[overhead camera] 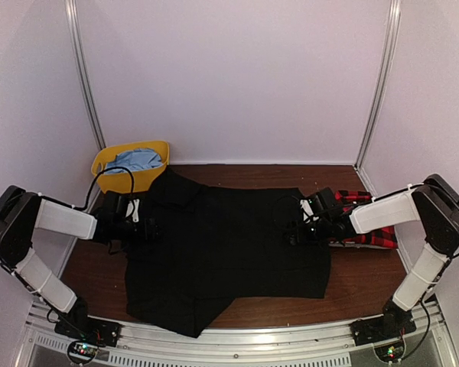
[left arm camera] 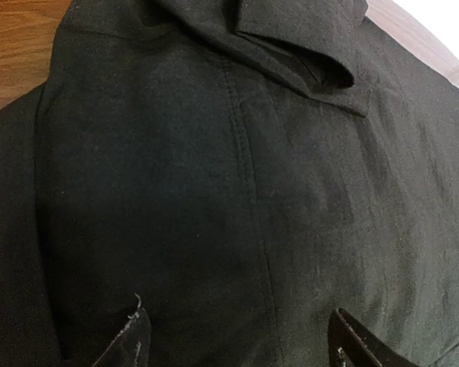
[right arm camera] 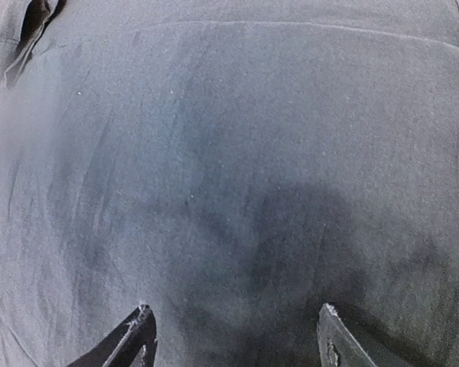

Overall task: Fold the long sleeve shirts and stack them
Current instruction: Pick up the sleeve from the center of the board.

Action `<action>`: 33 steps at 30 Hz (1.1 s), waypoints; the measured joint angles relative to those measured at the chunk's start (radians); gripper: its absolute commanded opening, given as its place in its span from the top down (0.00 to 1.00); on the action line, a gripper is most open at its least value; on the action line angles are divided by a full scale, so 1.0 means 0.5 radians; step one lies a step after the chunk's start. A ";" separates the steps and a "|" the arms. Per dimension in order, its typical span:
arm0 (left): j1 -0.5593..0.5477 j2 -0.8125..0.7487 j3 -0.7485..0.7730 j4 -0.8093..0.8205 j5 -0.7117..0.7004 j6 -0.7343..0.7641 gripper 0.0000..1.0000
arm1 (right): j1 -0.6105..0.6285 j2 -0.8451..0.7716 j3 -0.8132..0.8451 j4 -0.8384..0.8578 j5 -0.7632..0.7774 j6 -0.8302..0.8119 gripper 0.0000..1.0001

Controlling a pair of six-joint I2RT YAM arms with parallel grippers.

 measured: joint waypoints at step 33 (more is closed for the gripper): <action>-0.467 -1.270 -0.204 -1.084 -0.150 -0.431 0.21 | 0.987 -0.731 -0.239 -0.948 0.406 0.369 0.26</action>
